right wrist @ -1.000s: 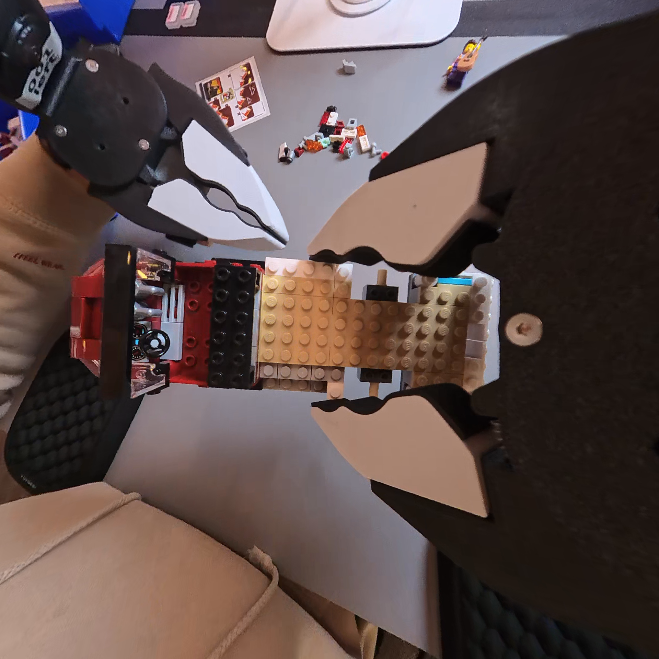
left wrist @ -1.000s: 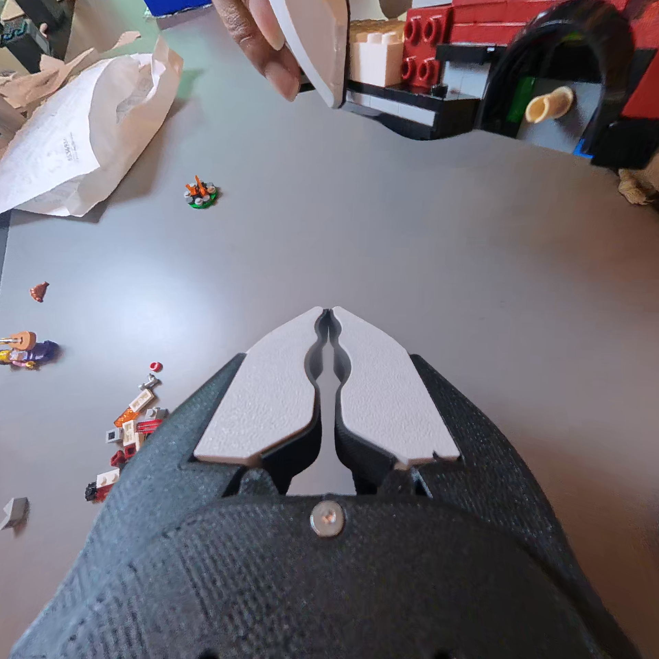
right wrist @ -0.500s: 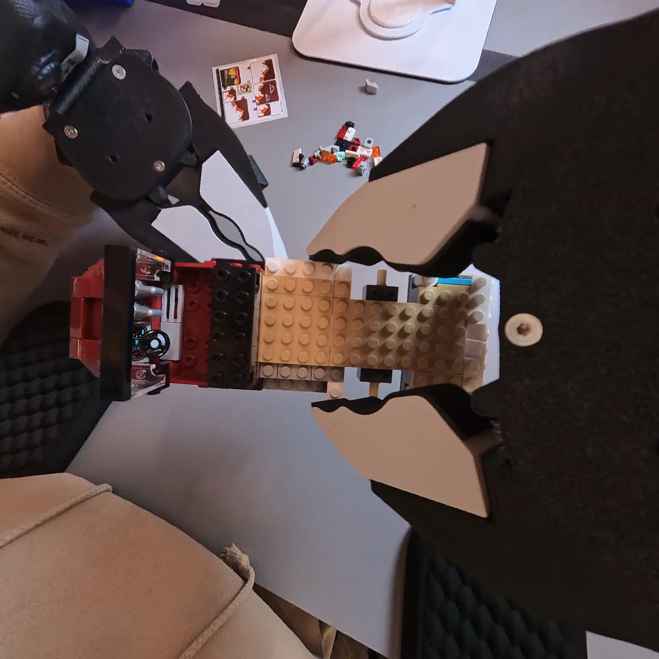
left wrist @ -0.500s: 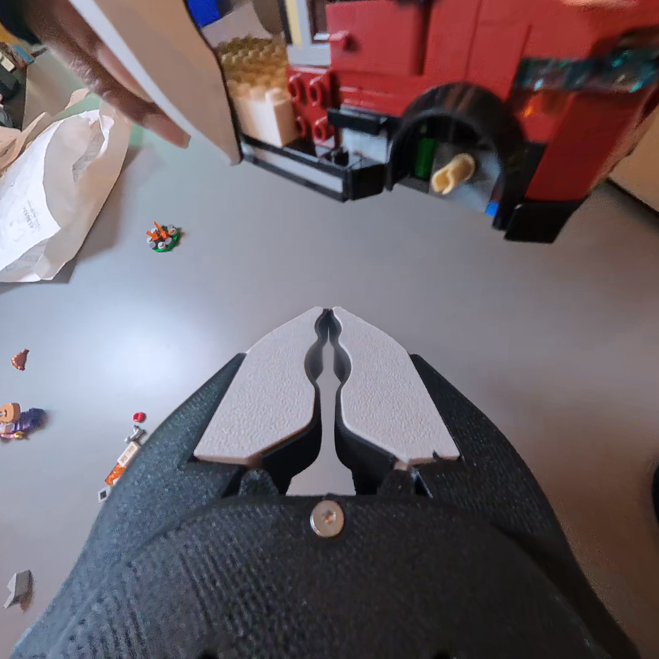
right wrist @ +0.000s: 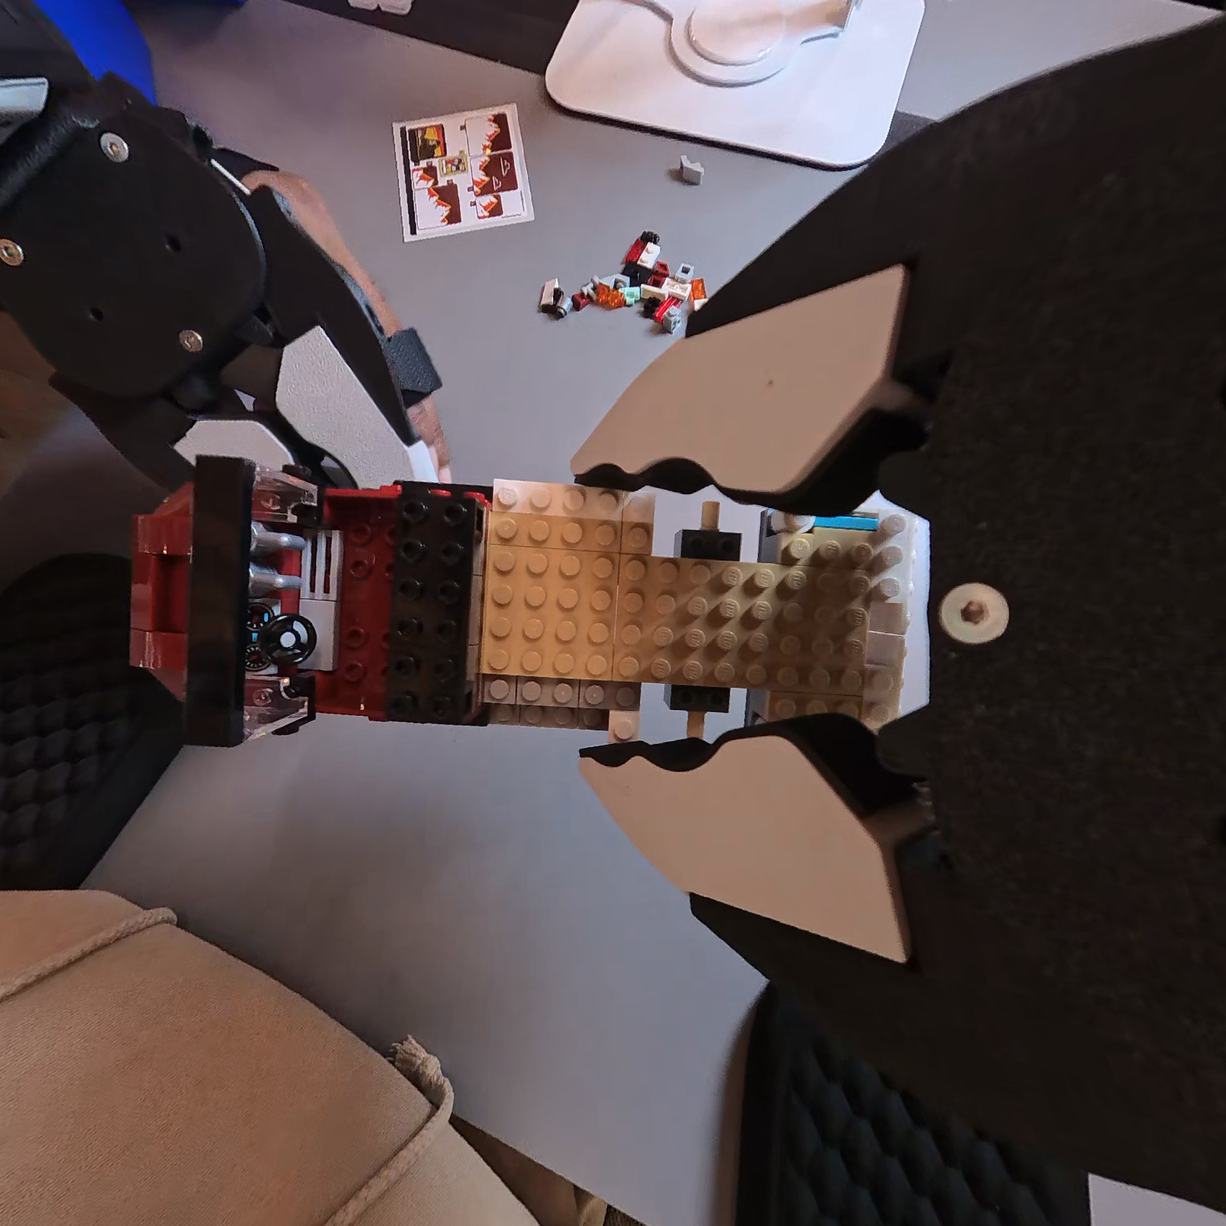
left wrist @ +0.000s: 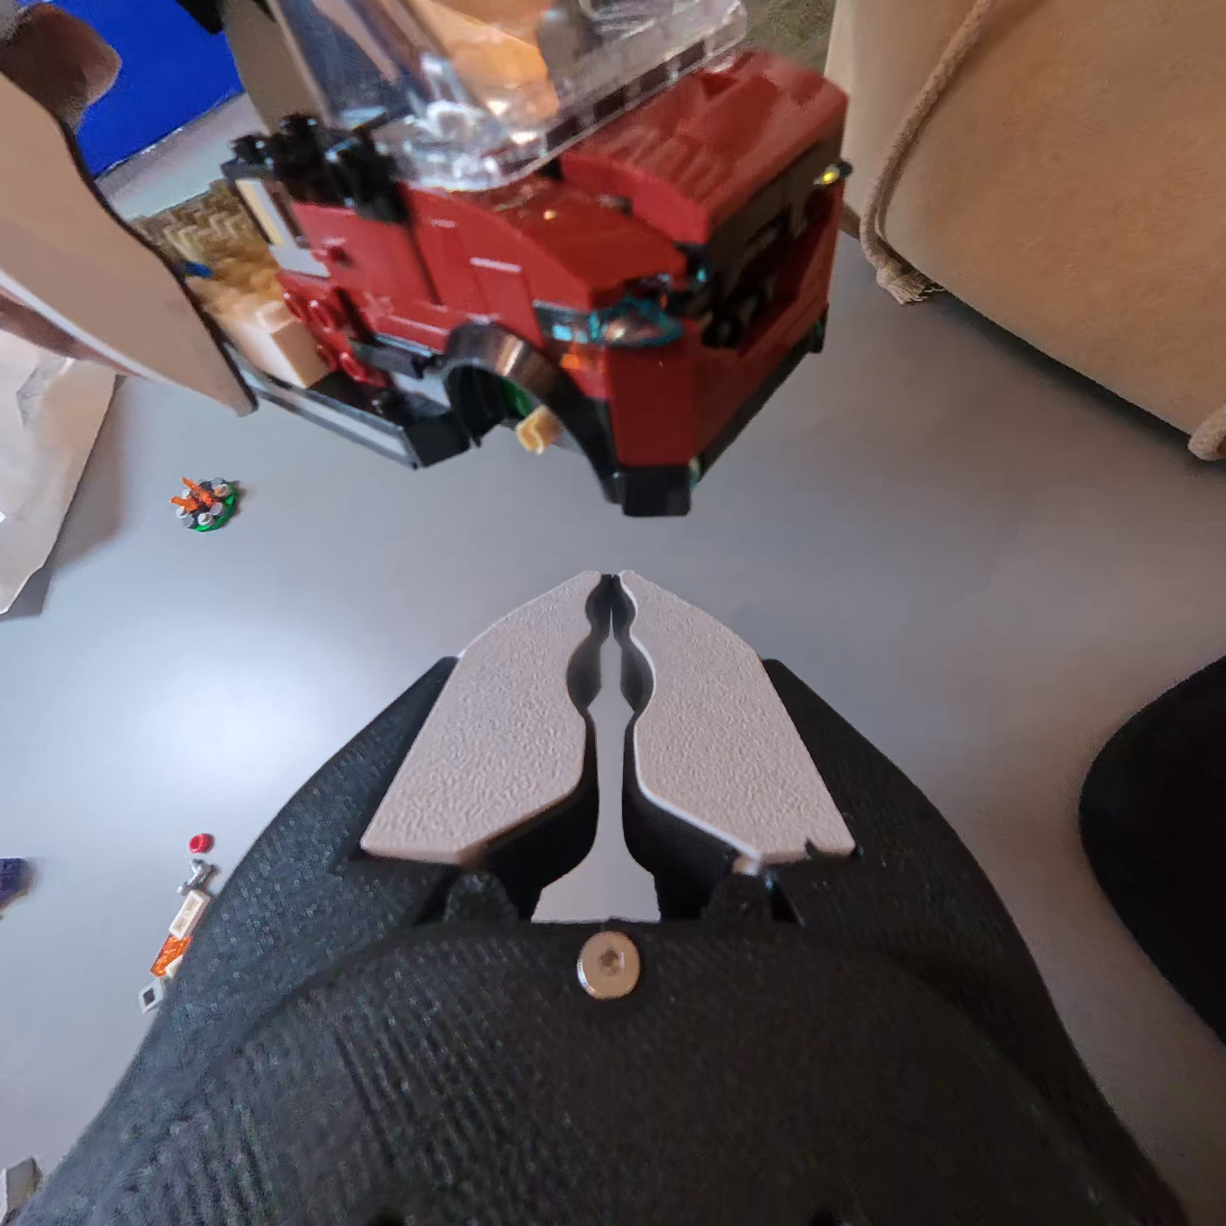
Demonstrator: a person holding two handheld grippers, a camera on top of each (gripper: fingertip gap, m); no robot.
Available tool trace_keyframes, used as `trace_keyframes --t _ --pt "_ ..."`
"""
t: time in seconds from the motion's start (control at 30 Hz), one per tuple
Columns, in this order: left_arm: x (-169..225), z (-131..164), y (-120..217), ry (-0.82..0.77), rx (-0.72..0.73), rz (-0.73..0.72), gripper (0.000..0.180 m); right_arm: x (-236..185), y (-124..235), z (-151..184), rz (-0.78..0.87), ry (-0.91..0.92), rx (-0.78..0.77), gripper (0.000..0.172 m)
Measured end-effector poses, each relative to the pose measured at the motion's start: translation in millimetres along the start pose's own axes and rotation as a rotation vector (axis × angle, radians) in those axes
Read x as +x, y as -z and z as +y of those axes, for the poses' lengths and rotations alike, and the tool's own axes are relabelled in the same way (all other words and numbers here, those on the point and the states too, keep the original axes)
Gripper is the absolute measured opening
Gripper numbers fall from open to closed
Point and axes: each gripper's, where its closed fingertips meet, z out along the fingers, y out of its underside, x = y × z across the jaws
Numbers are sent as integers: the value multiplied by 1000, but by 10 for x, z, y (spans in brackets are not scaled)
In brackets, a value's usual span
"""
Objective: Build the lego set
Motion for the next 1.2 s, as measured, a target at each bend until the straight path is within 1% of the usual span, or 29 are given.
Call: trace_keyframes --t 0.17,0.53,0.67,0.8,0.9,1.0,1.2 --pt "71 -2 -24 -7 -8 27 0 -2 -25 -13 1 3 1 74" --pt "73 51 -37 17 -25 27 0 -18 -75 -17 -6 -2 -3 74" --pt "28 105 -23 66 -45 4 0 -19 -93 23 -8 -25 -18 74" --pt "-53 226 4 149 -102 -43 0 21 -118 137 10 -73 -54 74" --pt "-153 338 30 215 -151 -113 0 56 -146 253 20 -131 -80 74" --pt "-262 469 64 300 -203 -196 0 134 -158 362 47 -205 -67 74" --pt "-499 700 214 443 -285 -463 0 257 -210 658 104 -331 -68 73"
